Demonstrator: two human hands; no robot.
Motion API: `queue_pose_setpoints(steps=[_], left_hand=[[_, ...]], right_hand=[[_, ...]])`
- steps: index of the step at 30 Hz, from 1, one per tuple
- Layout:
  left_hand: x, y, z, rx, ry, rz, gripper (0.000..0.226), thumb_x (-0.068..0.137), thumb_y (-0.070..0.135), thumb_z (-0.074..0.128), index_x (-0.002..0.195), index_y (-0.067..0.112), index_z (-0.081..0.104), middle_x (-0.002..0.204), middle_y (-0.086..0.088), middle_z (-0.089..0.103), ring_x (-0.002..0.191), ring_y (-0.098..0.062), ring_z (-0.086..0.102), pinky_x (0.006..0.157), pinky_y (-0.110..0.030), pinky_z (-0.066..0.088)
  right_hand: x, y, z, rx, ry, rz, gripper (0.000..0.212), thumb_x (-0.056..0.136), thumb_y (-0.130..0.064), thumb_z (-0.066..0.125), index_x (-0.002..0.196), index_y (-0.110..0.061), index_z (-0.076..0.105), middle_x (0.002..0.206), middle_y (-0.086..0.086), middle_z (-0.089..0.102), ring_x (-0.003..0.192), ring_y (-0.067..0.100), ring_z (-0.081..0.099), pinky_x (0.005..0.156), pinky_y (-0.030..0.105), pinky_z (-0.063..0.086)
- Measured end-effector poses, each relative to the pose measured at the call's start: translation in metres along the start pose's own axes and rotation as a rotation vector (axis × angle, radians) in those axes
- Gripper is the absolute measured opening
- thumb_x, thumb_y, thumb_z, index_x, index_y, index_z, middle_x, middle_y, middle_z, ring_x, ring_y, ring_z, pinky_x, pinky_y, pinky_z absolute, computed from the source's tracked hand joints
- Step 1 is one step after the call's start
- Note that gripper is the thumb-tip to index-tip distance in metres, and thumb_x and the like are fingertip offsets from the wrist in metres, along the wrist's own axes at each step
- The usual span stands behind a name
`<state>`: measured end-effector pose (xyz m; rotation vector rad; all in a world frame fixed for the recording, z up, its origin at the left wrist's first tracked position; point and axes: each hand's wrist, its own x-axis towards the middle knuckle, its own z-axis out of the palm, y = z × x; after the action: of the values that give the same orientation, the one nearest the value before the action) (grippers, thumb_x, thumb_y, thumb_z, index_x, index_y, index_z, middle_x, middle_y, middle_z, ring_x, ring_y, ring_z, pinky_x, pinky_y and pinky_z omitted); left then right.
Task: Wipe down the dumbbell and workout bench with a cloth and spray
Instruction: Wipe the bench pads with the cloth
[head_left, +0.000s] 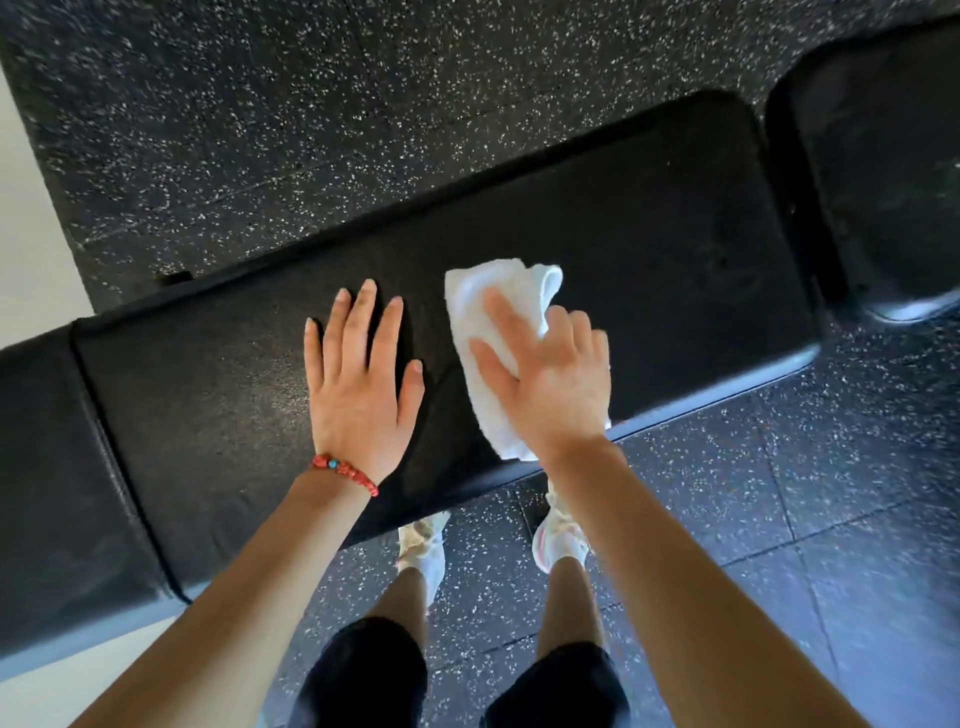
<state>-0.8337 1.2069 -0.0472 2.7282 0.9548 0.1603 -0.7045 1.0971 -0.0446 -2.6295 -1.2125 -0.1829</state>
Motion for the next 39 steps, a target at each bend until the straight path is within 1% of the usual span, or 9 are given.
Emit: queue_pose_setpoints(steps=[2, 6, 12, 15, 20, 23, 26, 32, 39], left_hand=[[0.0, 0.001, -0.002, 0.0, -0.011, 0.019, 0.05, 0.091, 0.028, 0.04, 0.135, 0.006, 0.044, 0.145, -0.018, 0.038, 0.135, -0.036, 0.029, 0.111, -0.055, 0.016], [0.001, 0.008, -0.003, 0.005, -0.044, 0.138, 0.05, 0.091, 0.028, 0.04, 0.135, 0.005, 0.045, 0.145, -0.018, 0.039, 0.135, -0.035, 0.03, 0.111, -0.054, 0.016], [0.013, 0.028, 0.006, 0.001, -0.061, 0.258, 0.048, 0.09, 0.027, 0.043, 0.134, 0.007, 0.047, 0.145, -0.018, 0.04, 0.134, -0.036, 0.032, 0.109, -0.055, 0.019], [0.02, 0.035, 0.009, 0.01, -0.062, 0.3, 0.047, 0.091, 0.027, 0.043, 0.134, 0.009, 0.047, 0.145, -0.018, 0.039, 0.134, -0.036, 0.031, 0.11, -0.055, 0.017], [0.033, 0.053, 0.01, 0.005, -0.072, 0.348, 0.047, 0.091, 0.026, 0.042, 0.135, 0.01, 0.046, 0.145, -0.018, 0.038, 0.134, -0.038, 0.032, 0.11, -0.055, 0.017], [0.041, 0.073, 0.013, -0.003, -0.087, 0.373, 0.048, 0.091, 0.027, 0.042, 0.135, 0.01, 0.046, 0.146, -0.018, 0.038, 0.135, -0.038, 0.032, 0.11, -0.055, 0.018], [0.051, 0.09, 0.019, -0.006, -0.094, 0.375, 0.049, 0.09, 0.028, 0.042, 0.136, 0.01, 0.045, 0.146, -0.018, 0.037, 0.135, -0.038, 0.031, 0.109, -0.056, 0.019], [0.06, 0.101, 0.025, 0.03, -0.127, 0.31, 0.052, 0.091, 0.03, 0.039, 0.138, 0.01, 0.042, 0.147, -0.018, 0.036, 0.136, -0.036, 0.03, 0.109, -0.056, 0.02], [0.059, 0.103, 0.026, 0.033, -0.129, 0.28, 0.051, 0.091, 0.03, 0.04, 0.137, 0.011, 0.042, 0.148, -0.018, 0.035, 0.136, -0.034, 0.029, 0.11, -0.054, 0.019]], right_hand=[[0.0, 0.021, -0.001, -0.047, 0.046, 0.075, 0.039, 0.084, -0.047, 0.048, 0.109, -0.024, 0.068, 0.066, 0.01, 0.052, 0.057, 0.026, 0.048, 0.053, 0.029, 0.035], [-0.004, 0.045, -0.003, -0.094, 0.134, 0.421, 0.041, 0.081, -0.047, 0.053, 0.11, -0.022, 0.067, 0.068, 0.013, 0.056, 0.058, 0.028, 0.051, 0.055, 0.029, 0.037], [-0.06, -0.024, -0.001, 0.031, 0.168, 0.618, 0.043, 0.08, -0.044, 0.062, 0.113, -0.017, 0.063, 0.069, 0.013, 0.052, 0.061, 0.028, 0.048, 0.053, 0.033, 0.038], [-0.068, -0.029, -0.004, 0.042, 0.186, 0.689, 0.044, 0.078, -0.049, 0.061, 0.111, -0.02, 0.063, 0.066, 0.012, 0.048, 0.059, 0.027, 0.045, 0.054, 0.033, 0.033], [-0.034, 0.045, -0.006, -0.031, 0.266, 0.887, 0.045, 0.076, -0.05, 0.058, 0.11, -0.023, 0.067, 0.073, 0.016, 0.053, 0.067, 0.03, 0.049, 0.062, 0.033, 0.03], [-0.007, 0.098, -0.016, 0.065, 0.226, 1.043, 0.049, 0.079, -0.051, 0.057, 0.121, -0.026, 0.06, 0.096, 0.021, 0.056, 0.087, 0.036, 0.049, 0.075, 0.035, 0.029], [-0.006, 0.11, -0.016, 0.083, 0.181, 1.033, 0.05, 0.081, -0.05, 0.056, 0.126, -0.028, 0.055, 0.113, 0.023, 0.054, 0.094, 0.036, 0.047, 0.08, 0.035, 0.028], [-0.032, 0.095, -0.019, -0.01, 0.123, 0.887, 0.05, 0.081, -0.048, 0.053, 0.123, -0.021, 0.059, 0.084, 0.021, 0.056, 0.073, 0.034, 0.051, 0.065, 0.033, 0.032], [0.034, 0.151, -0.024, 0.01, 0.008, 0.759, 0.052, 0.083, -0.046, 0.056, 0.129, -0.023, 0.053, 0.094, 0.023, 0.055, 0.085, 0.038, 0.05, 0.073, 0.04, 0.038]])
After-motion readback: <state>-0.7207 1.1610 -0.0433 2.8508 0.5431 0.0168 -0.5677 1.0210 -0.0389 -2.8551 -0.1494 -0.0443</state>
